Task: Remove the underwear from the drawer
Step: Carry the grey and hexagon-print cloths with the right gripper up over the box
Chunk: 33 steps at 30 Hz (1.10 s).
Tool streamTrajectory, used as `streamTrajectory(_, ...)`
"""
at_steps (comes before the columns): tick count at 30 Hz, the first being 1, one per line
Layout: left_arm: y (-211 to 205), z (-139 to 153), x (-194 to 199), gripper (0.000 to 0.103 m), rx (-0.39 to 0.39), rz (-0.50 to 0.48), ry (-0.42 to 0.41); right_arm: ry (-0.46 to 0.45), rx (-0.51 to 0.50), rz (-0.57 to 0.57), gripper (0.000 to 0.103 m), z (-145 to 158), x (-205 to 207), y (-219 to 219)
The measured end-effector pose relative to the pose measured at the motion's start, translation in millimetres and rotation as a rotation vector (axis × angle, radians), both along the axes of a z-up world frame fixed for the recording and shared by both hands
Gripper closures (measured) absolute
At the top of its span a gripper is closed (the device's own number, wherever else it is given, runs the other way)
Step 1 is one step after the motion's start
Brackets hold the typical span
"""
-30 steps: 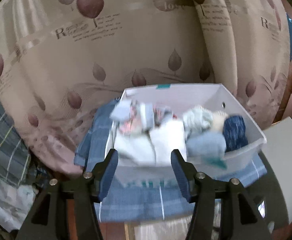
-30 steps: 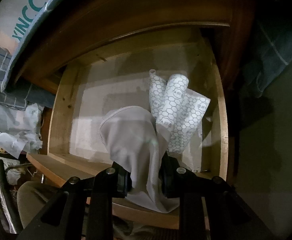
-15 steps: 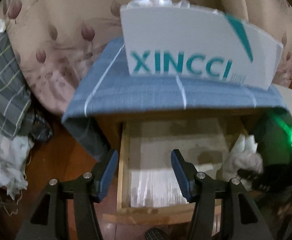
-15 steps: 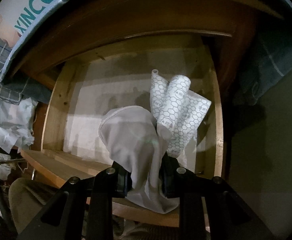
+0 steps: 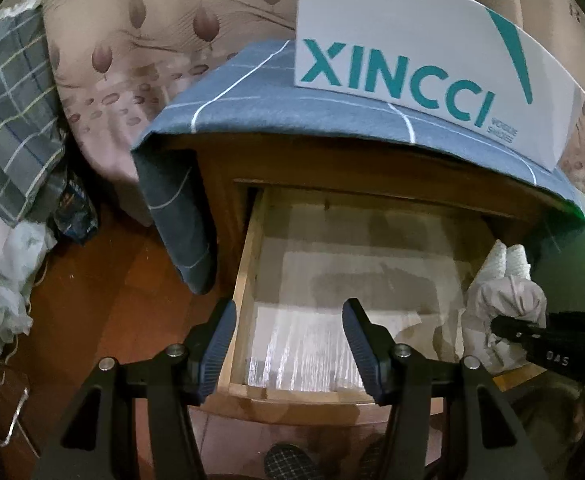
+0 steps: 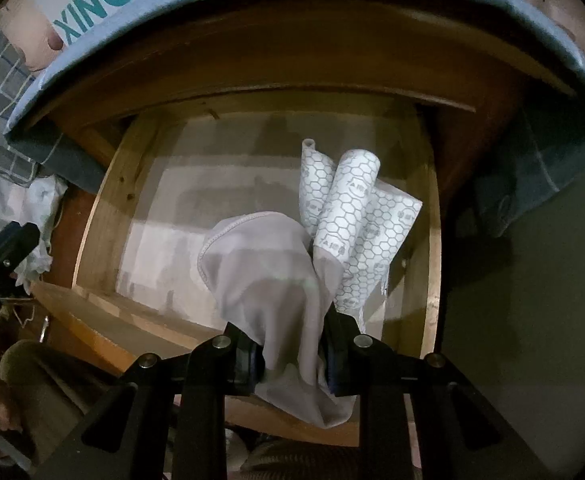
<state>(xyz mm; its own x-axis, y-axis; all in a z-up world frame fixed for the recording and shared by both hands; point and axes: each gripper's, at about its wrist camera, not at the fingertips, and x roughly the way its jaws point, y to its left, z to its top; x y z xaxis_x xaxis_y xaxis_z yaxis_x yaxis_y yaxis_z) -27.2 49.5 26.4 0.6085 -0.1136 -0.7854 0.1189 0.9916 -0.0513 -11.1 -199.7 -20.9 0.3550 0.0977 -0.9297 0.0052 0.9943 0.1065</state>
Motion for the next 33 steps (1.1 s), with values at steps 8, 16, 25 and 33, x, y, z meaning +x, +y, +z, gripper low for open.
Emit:
streamTrajectory(8, 5, -1, 1, 0.046, -0.019, 0.020, 0.000, -0.048, 0.002, 0.030, 0.081, 36, -8, 4)
streamTrajectory(16, 7, -1, 2, 0.046, -0.029, 0.023, 0.008, -0.169, -0.008, 0.086, 0.083, 129, -11, 9)
streamTrajectory(25, 11, -3, 2, 0.046, -0.044, 0.036, 0.017, -0.318, -0.020, 0.159, 0.098, 235, -16, 28)
streamTrajectory(33, 15, -2, 2, 0.046, -0.062, 0.052, 0.023, -0.204, 0.020, 0.232, 0.098, 205, 3, 53)
